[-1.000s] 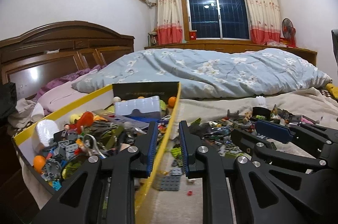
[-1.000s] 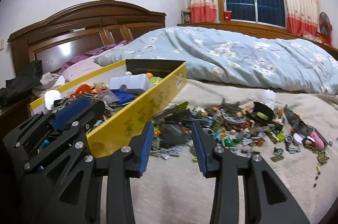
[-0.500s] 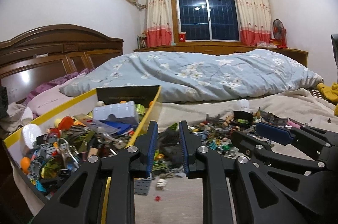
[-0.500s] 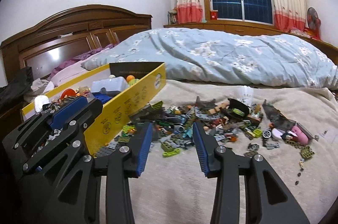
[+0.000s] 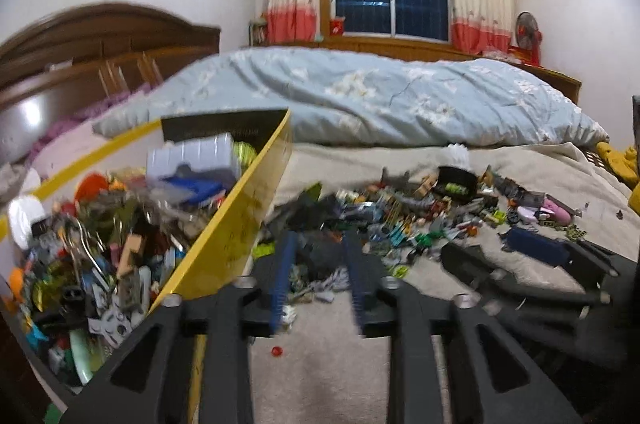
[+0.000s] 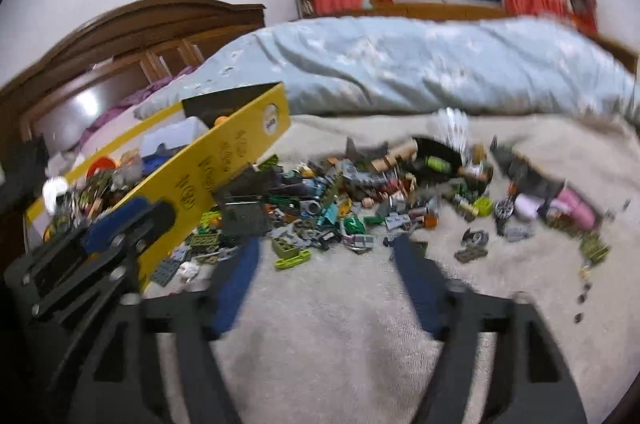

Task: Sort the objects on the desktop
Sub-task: 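Move the left tool to a small white piece while the right tool approaches a lime green piece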

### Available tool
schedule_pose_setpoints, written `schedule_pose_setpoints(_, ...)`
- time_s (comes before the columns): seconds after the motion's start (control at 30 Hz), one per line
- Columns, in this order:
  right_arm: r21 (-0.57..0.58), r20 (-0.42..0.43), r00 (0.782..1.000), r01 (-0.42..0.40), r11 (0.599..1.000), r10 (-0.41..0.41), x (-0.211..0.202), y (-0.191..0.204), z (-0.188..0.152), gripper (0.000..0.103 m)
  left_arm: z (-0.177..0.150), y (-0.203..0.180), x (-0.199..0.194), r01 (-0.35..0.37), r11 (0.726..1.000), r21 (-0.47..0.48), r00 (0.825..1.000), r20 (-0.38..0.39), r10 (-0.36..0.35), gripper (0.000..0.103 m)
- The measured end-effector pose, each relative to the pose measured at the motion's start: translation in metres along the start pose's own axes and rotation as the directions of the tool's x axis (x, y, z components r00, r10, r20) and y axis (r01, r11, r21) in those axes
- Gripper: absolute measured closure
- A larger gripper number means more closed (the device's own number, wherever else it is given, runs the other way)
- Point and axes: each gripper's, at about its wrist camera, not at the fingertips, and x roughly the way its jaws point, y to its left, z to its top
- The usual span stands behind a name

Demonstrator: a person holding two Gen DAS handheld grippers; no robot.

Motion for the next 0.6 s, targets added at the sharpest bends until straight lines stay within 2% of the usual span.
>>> schedule_pose_setpoints(0.1, -0.069, -0.006, 0.998, 0.057, 0.996, -0.057, 0.011, -0.006, 0.005, 0.026, -0.009, 0.0, 0.008, -0.008, 0.999, 0.043, 1.0, -0.026, 0.01, 0.066)
schedule_pose_setpoints(0.13, -0.135, -0.013, 0.997, 0.079, 0.988, -0.082, 0.015, -0.003, 0.007, 0.026, -0.012, -0.001, 0.01, -0.006, 0.998, 0.059, 0.999, -0.032, 0.008, 0.066)
schedule_pose_setpoints(0.27, -0.302, -0.063, 0.992, 0.086, 0.949, -0.11, 0.033, 0.01, 0.003, 0.026, -0.024, -0.005, 0.022, 0.009, 0.993, 0.114, 0.996, -0.094, 0.002, 0.065)
schedule_pose_setpoints(0.37, -0.3, -0.129, 0.988, 0.048, 0.953, -0.09, 0.051, 0.011, -0.002, 0.026, -0.025, 0.0, 0.035, 0.027, 0.996, 0.086, 0.986, -0.163, -0.012, 0.056)
schedule_pose_setpoints(0.47, -0.307, -0.186, 0.982, -0.02, 0.951, -0.039, 0.066, 0.018, -0.003, 0.027, -0.028, 0.006, 0.049, 0.031, 0.998, 0.046, 0.972, -0.236, -0.019, 0.057)
schedule_pose_setpoints(0.53, -0.315, -0.201, 0.978, -0.015, 0.949, -0.051, 0.075, 0.023, -0.003, 0.027, -0.031, 0.005, 0.056, 0.012, 0.999, 0.052, 0.963, -0.269, 0.002, 0.058)
schedule_pose_setpoints(0.6, -0.298, -0.252, 0.967, -0.042, 0.954, -0.037, 0.088, 0.023, -0.004, 0.027, -0.035, 0.006, 0.064, 0.013, 0.999, 0.043, 0.952, -0.306, 0.001, 0.058)
